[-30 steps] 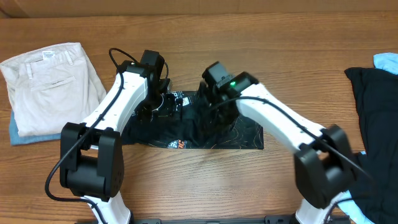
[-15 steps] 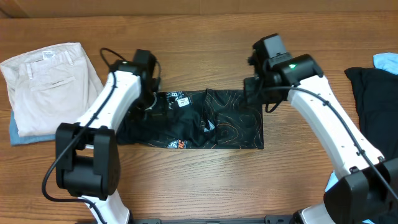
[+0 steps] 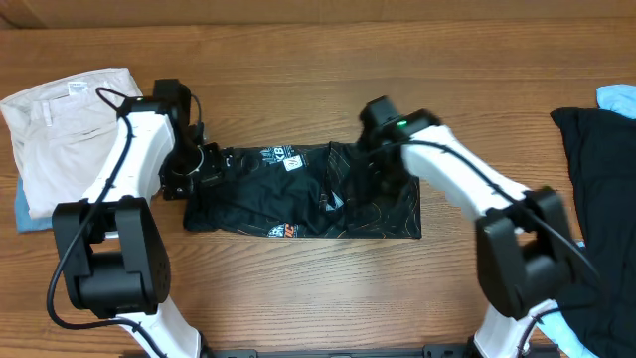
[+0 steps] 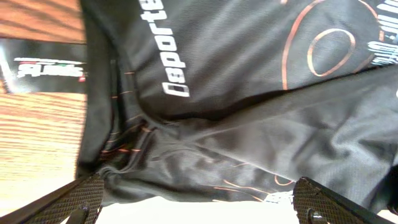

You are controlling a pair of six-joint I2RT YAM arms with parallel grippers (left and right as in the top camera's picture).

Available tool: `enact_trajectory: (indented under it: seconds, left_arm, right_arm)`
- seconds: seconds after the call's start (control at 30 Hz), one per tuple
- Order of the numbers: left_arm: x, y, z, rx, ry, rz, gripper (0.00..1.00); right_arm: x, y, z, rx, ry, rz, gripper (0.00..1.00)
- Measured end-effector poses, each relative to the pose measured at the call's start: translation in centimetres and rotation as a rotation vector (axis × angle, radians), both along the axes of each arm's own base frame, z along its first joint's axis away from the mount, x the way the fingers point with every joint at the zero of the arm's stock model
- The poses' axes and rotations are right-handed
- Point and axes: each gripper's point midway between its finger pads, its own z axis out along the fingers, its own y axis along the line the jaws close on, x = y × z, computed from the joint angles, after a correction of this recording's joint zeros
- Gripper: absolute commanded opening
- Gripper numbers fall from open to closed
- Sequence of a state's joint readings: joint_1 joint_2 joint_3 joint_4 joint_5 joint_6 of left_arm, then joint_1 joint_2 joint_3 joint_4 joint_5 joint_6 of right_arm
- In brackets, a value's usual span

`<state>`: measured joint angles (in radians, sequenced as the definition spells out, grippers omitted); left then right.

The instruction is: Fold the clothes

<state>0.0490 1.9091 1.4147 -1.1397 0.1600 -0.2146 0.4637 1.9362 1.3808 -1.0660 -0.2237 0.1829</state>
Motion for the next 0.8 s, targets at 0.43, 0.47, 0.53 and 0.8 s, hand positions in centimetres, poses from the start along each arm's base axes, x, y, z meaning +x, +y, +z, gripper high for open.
enact_trajectory:
  seconds: [0.43,0.47,0.53,0.8]
  left_arm:
    - [-0.5,0.6,0.0,-0.001,0.02,0.017,1.0]
    - [-0.5,0.6,0.0,-0.001,0.022,0.017,1.0]
    - [-0.6,0.6,0.0,-0.001,0.025,0.016,1.0]
    - [-0.7,1.0,0.0,0.023,0.029,0.014,1.0]
  right_arm:
    - [-4.1,5.1,-1.9,0.058,0.102,0.134,0.34]
    - [-4.1,5.0,-1.8,0.055,0.108,0.13,0.34]
    - [-4.0,4.5,-1.4,0.042,0.118,0.121,0.34]
    - [-1.7,2.1,2.0,-0.034,0.034,0.08,0.34]
